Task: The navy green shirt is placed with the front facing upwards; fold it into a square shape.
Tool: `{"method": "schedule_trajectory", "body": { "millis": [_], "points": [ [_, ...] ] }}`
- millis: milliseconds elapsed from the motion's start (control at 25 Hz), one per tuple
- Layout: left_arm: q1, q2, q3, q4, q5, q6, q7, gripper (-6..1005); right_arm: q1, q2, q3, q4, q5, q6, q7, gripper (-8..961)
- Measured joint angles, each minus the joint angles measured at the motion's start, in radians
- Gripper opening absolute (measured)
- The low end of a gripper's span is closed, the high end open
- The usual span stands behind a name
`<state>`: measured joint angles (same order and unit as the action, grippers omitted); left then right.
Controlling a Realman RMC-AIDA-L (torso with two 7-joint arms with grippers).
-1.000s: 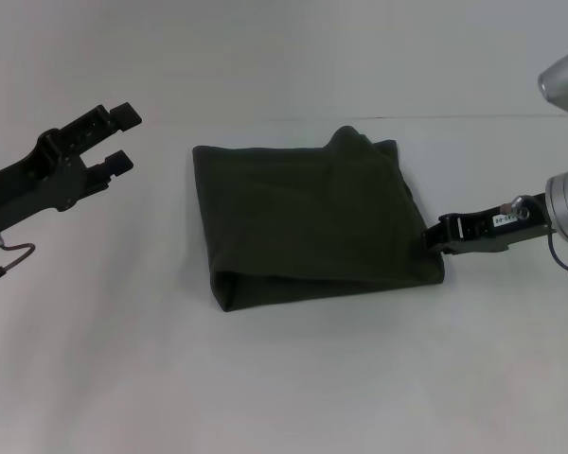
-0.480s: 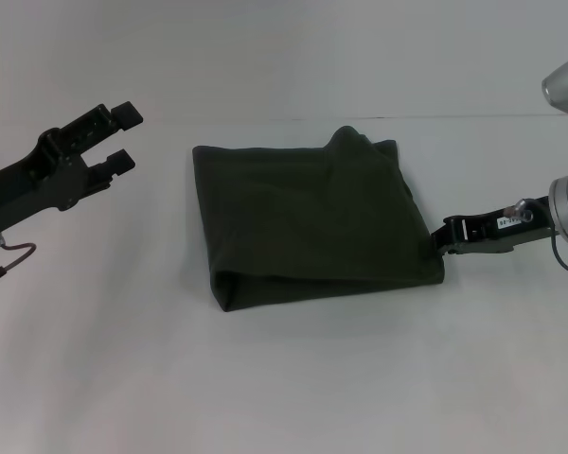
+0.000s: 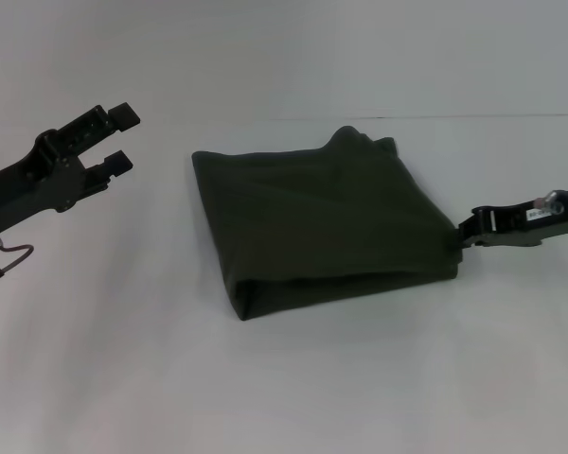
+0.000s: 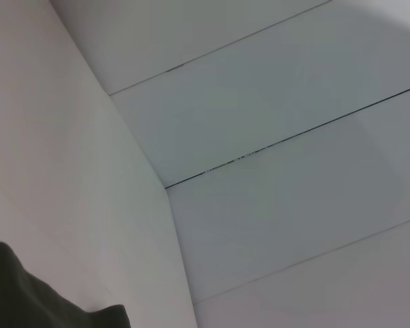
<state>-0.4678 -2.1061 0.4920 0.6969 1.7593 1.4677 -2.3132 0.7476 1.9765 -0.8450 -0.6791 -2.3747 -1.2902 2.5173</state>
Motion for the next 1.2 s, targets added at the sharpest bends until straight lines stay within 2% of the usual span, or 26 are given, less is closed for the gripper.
{"method": "schedule_trajectory", "body": {
  "millis": [480, 720, 840, 920, 1040, 1160, 1200],
  "points": [
    [-0.008, 0.000, 0.003, -0.001, 0.000, -0.001, 0.000, 921, -0.002, 0.007, -0.008, -0.010, -0.022, 0.045, 0.016, 19],
    [-0.006, -0.001, 0.001, -0.001, 0.000, 0.000, 0.000, 921, 0.005, 0.007, -0.009, -0.007, -0.103, 0.119, 0.068, 22],
    [-0.004, -0.001, 0.001, -0.001, 0.001, 0.001, 0.000, 921, 0.007, 0.003, -0.002, -0.008, -0.129, 0.130, 0.094, 133],
    [-0.003, 0.000, 0.008, 0.000, 0.010, 0.009, -0.002, 920, 0.000, -0.009, 0.015, -0.022, -0.131, 0.128, 0.102, 206],
    [-0.002, 0.005, 0.047, 0.015, 0.068, 0.059, -0.020, 920, -0.018, -0.044, 0.097, -0.051, -0.102, 0.086, 0.091, 324],
    [0.004, 0.001, 0.083, 0.045, 0.153, 0.133, -0.070, 921, -0.028, -0.095, 0.218, -0.054, -0.022, -0.036, 0.050, 446],
    [0.006, -0.001, 0.089, 0.049, 0.169, 0.146, -0.083, 921, -0.031, -0.111, 0.246, -0.051, 0.000, -0.071, 0.045, 445]
  ]
}}
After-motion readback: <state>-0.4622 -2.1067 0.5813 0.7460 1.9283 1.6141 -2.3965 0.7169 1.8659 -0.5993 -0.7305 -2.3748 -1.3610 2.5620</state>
